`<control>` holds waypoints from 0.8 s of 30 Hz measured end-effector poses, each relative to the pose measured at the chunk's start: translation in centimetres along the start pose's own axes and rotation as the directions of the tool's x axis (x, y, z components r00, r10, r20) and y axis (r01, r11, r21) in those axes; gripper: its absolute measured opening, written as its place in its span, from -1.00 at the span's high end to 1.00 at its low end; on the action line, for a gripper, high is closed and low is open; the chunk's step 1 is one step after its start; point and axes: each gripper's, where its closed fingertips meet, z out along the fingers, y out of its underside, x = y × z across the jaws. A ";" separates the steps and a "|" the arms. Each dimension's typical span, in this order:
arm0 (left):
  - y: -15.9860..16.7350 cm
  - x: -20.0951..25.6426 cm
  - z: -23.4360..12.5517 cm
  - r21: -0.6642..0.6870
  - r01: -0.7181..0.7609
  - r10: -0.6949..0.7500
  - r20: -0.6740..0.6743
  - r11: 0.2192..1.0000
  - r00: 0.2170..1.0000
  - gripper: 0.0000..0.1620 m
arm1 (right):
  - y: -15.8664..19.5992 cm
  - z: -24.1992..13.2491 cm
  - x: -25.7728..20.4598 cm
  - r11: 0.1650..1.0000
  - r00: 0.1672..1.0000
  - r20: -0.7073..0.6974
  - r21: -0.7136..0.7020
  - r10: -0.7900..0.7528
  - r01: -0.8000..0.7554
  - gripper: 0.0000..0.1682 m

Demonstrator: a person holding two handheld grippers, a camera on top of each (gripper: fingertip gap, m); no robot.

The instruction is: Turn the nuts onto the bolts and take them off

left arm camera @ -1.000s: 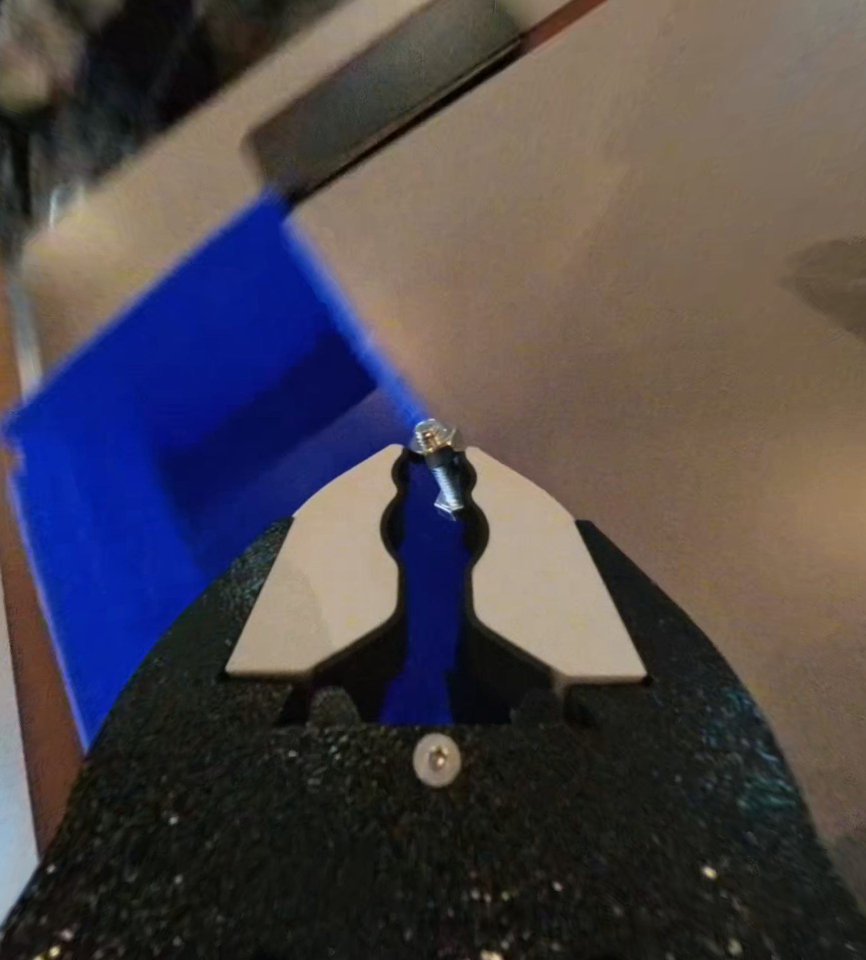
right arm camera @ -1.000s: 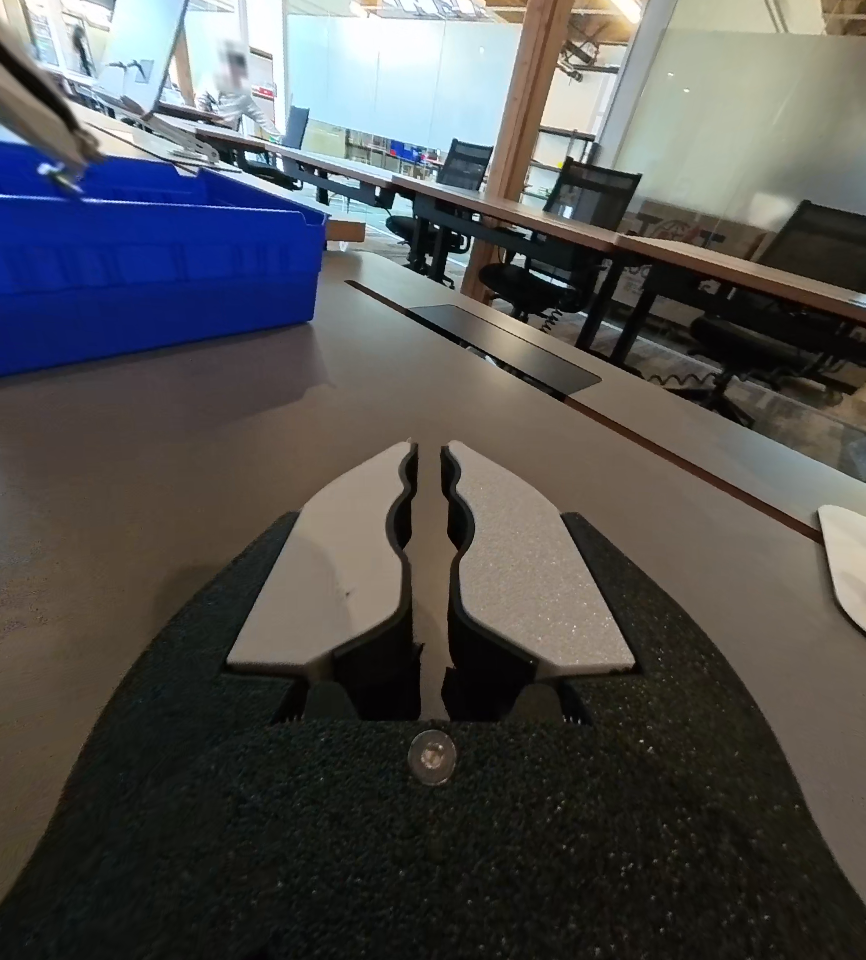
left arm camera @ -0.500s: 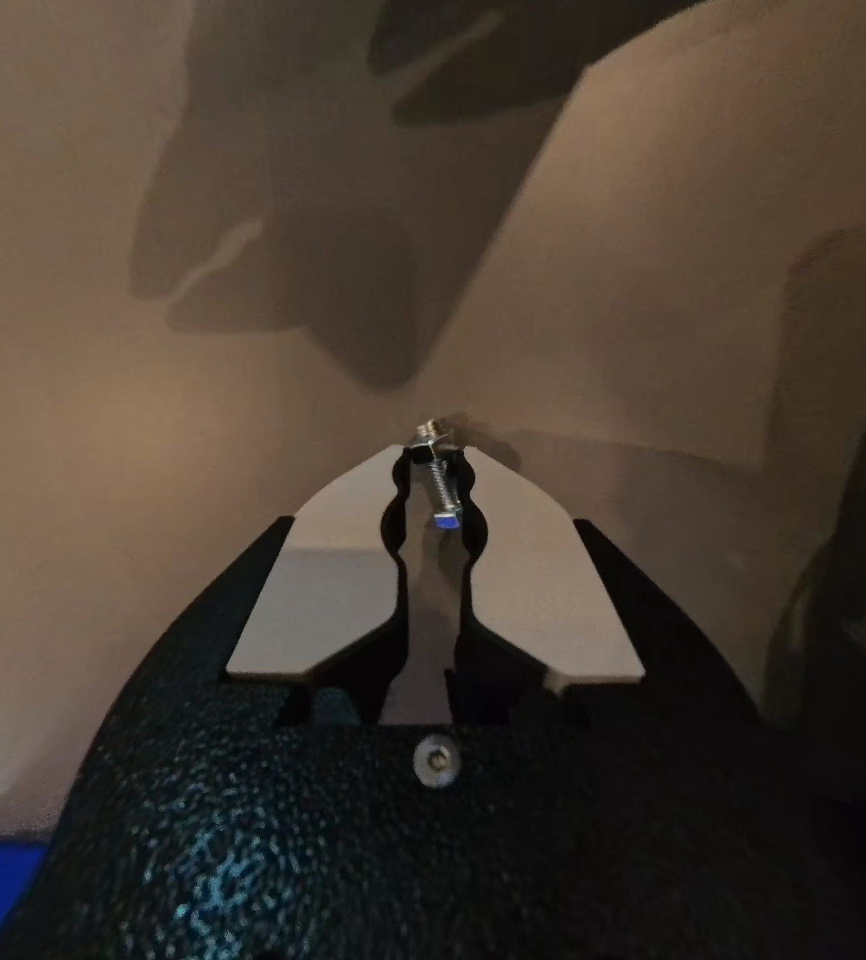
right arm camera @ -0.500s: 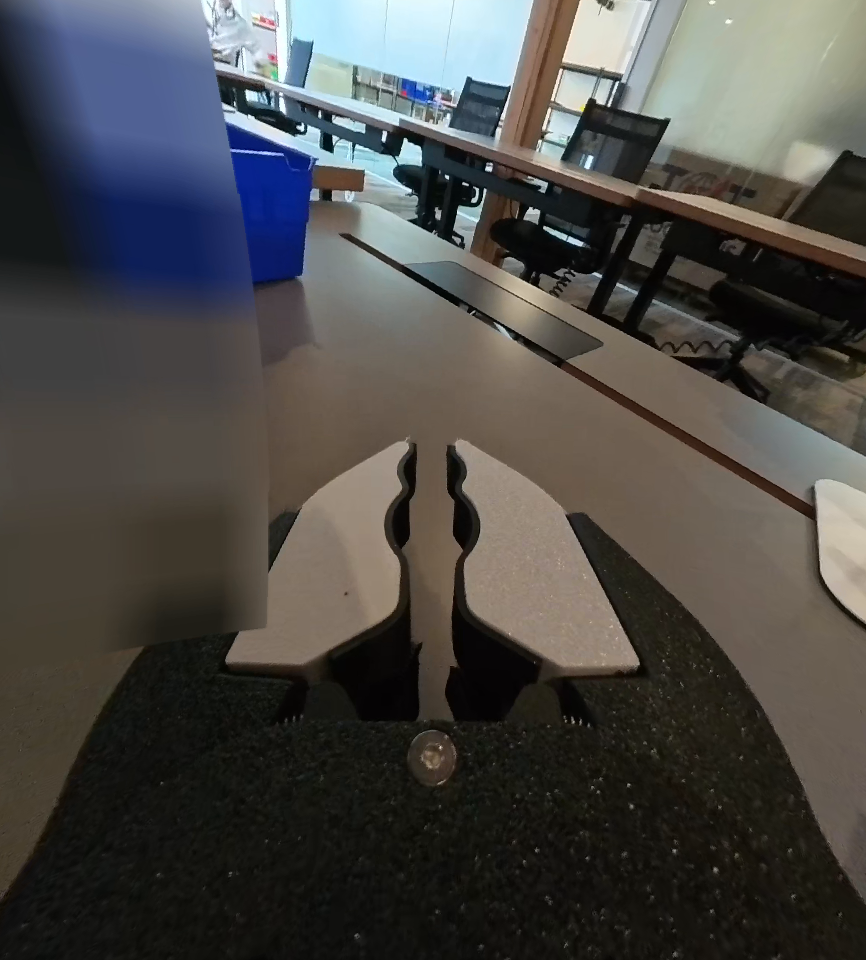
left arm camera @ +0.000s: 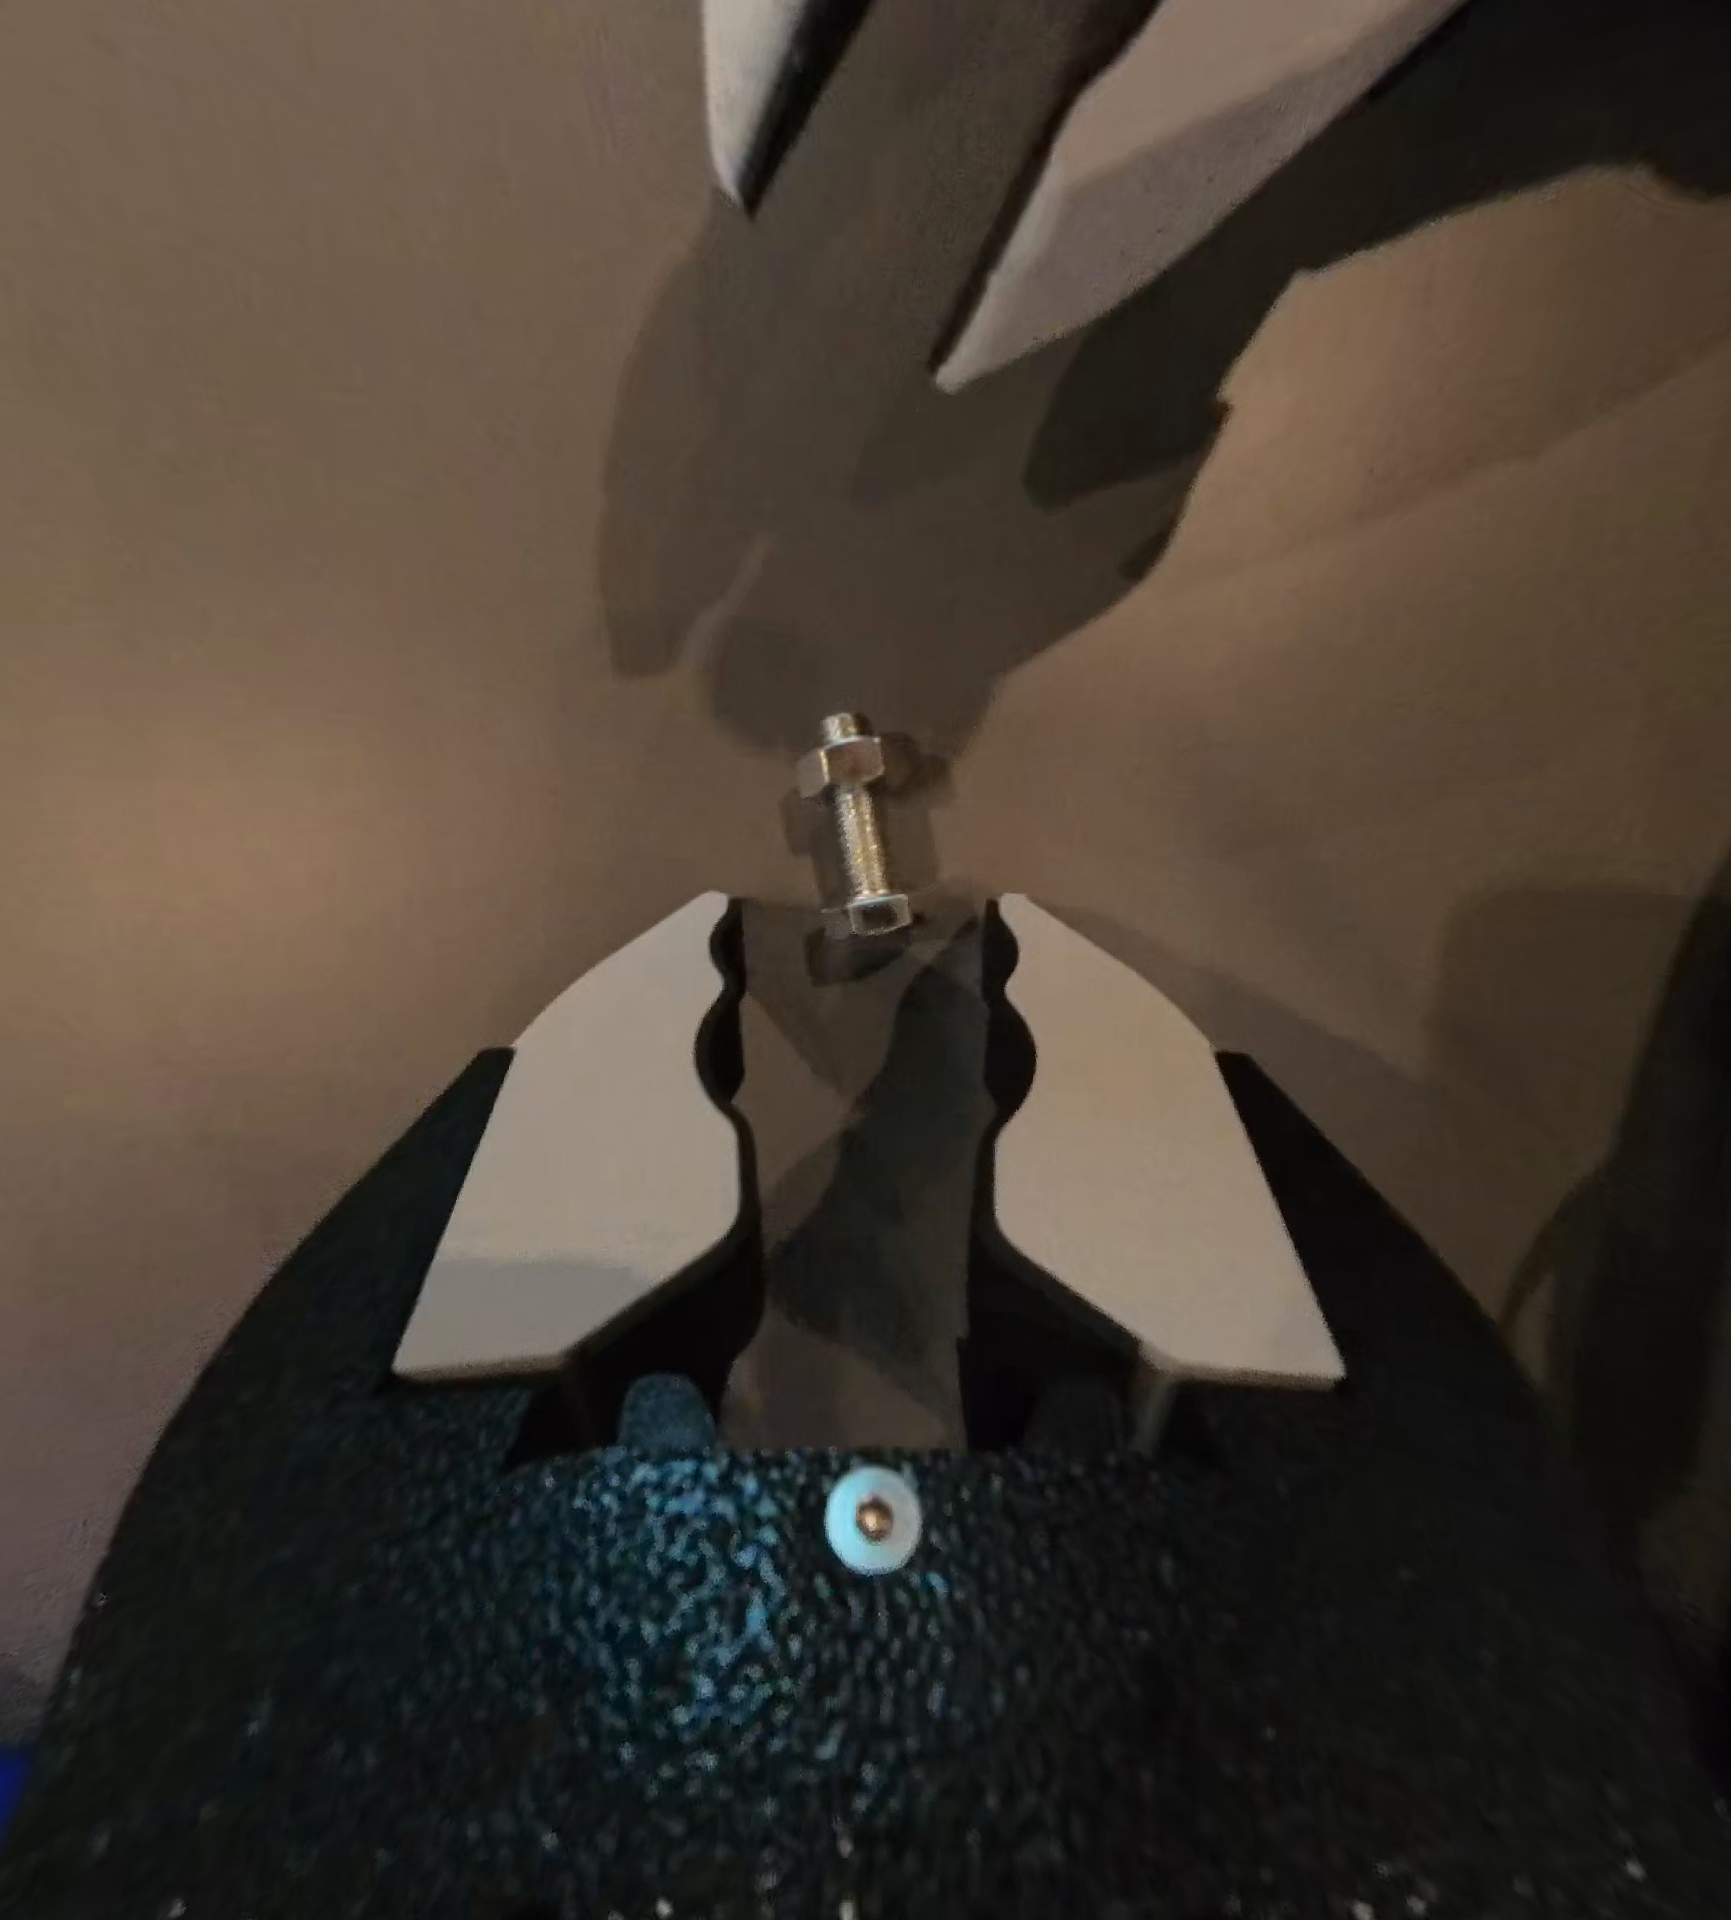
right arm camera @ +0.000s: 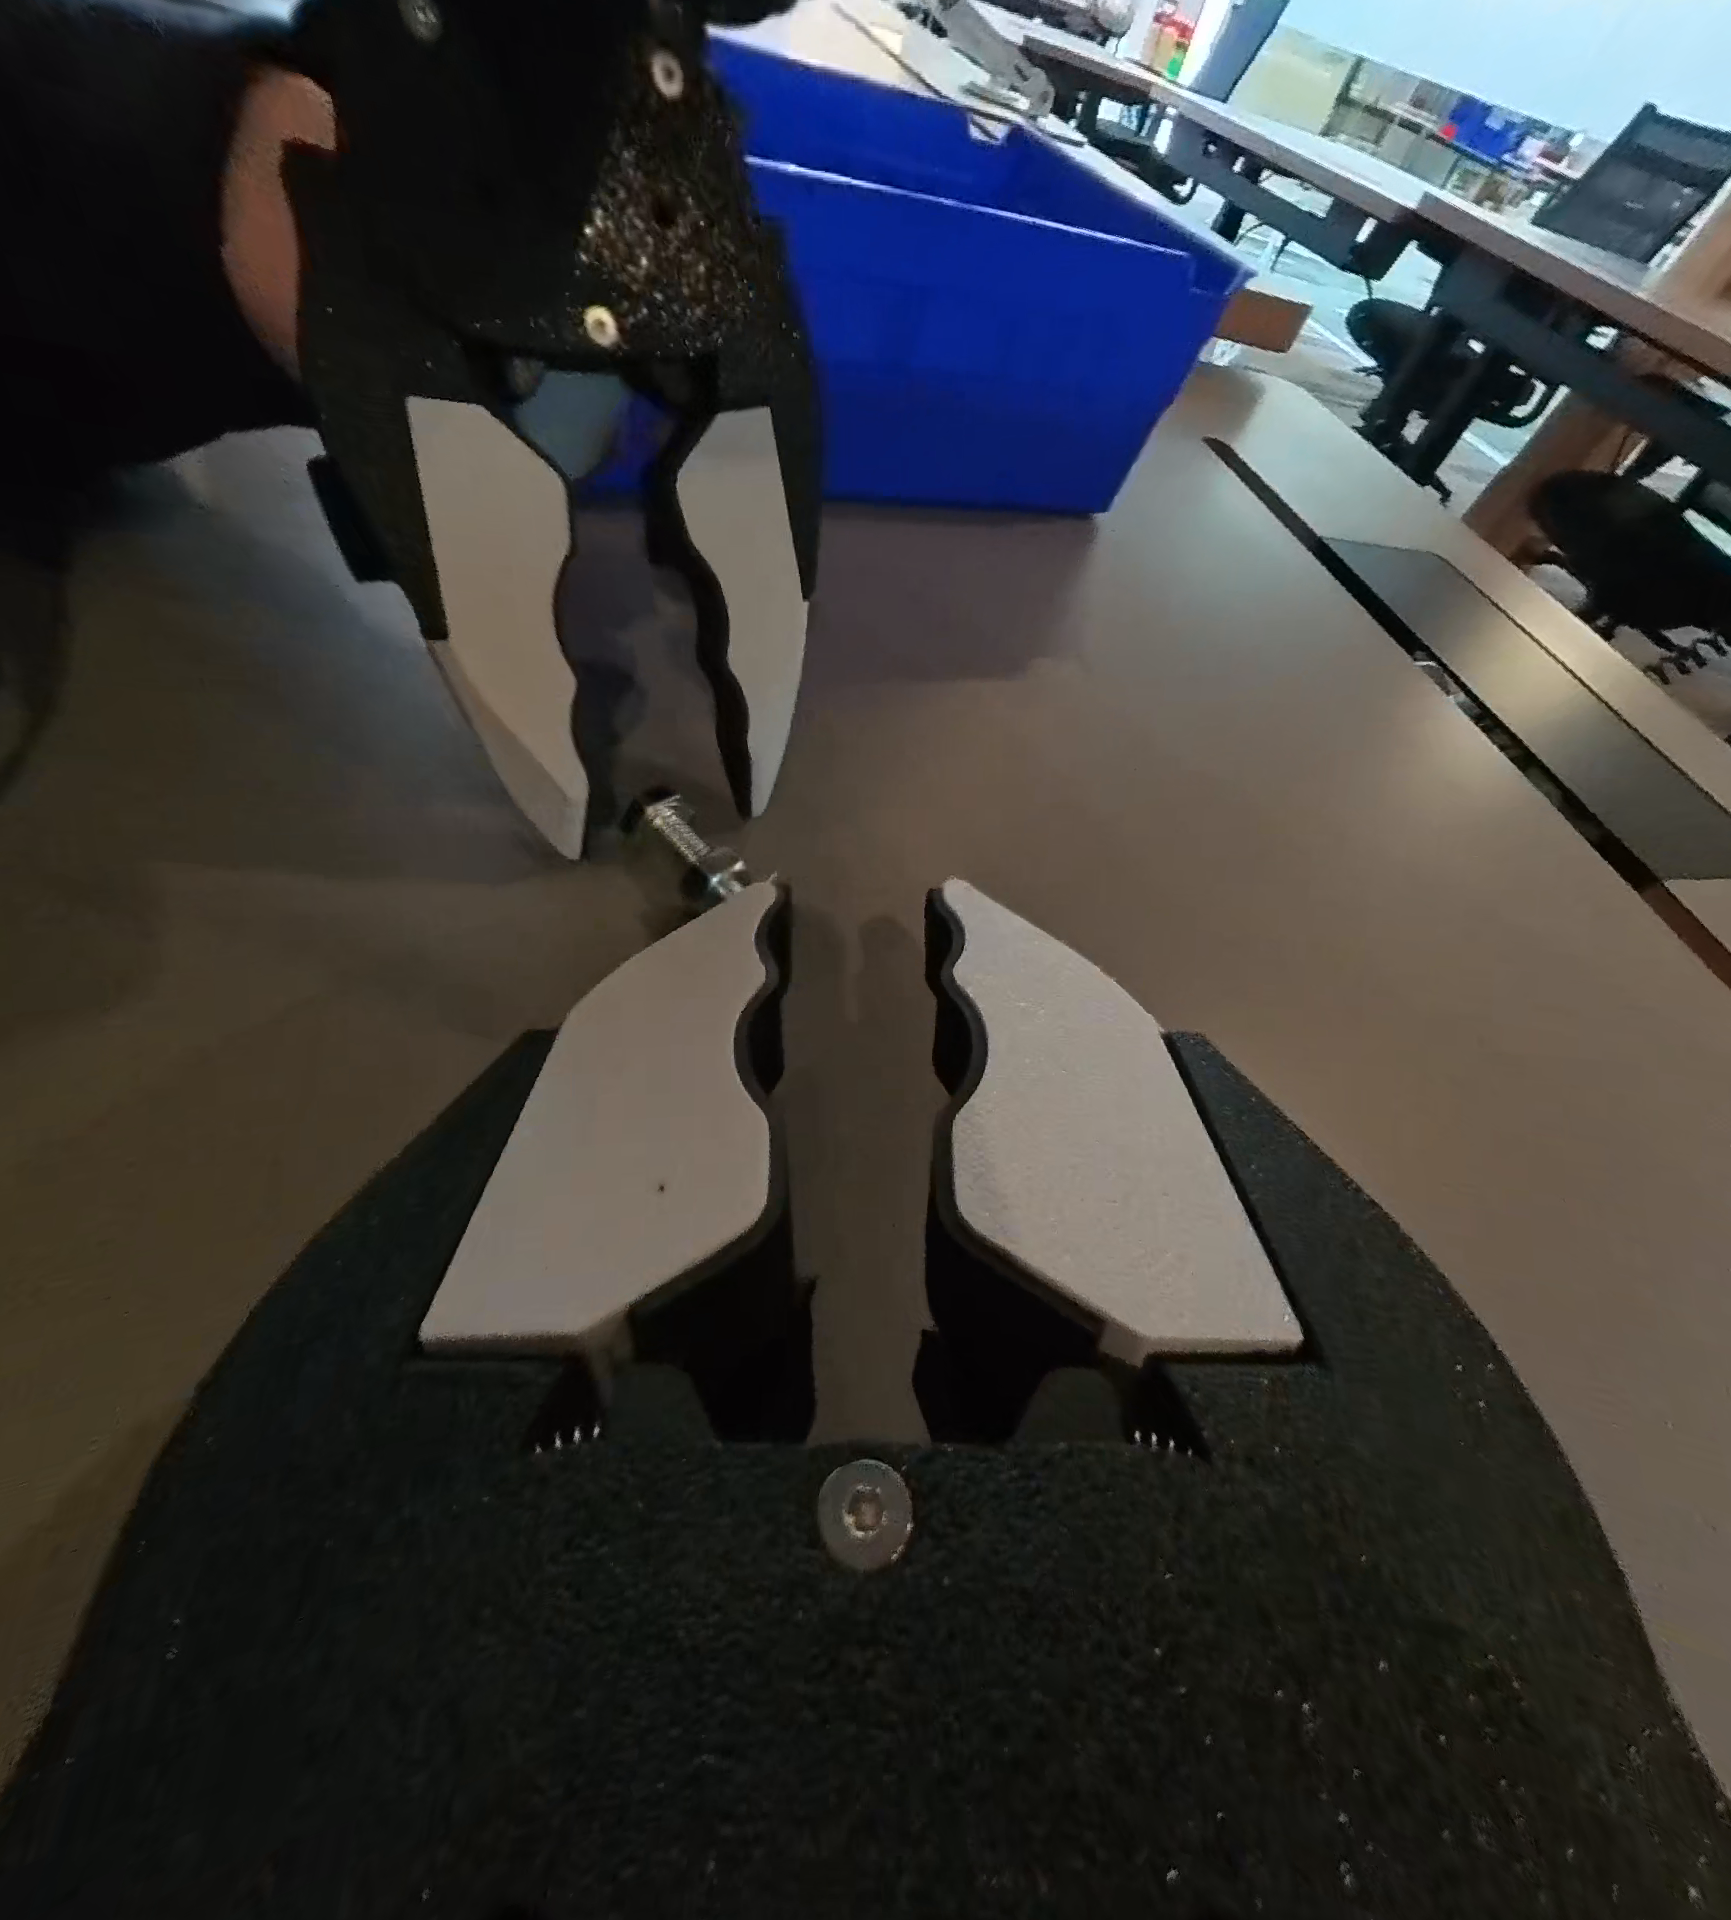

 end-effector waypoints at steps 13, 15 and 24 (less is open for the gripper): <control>-1.1 -0.4 0.4 0.186 -0.164 0.155 0.064 0.969 0.986 0.77 | -0.3 0.5 -3.3 0.987 0.956 0.247 -0.064 0.156 -0.144 0.55; -2.1 -0.1 0.5 0.249 -0.239 0.213 0.127 0.938 0.969 0.77 | 0.0 0.6 -3.4 0.981 0.949 0.251 -0.094 0.191 -0.172 0.48; -4.5 1.6 0.4 0.424 -0.370 0.313 0.200 0.826 0.929 0.77 | 1.3 0.8 -3.6 0.942 0.909 0.277 -0.212 0.312 -0.259 0.39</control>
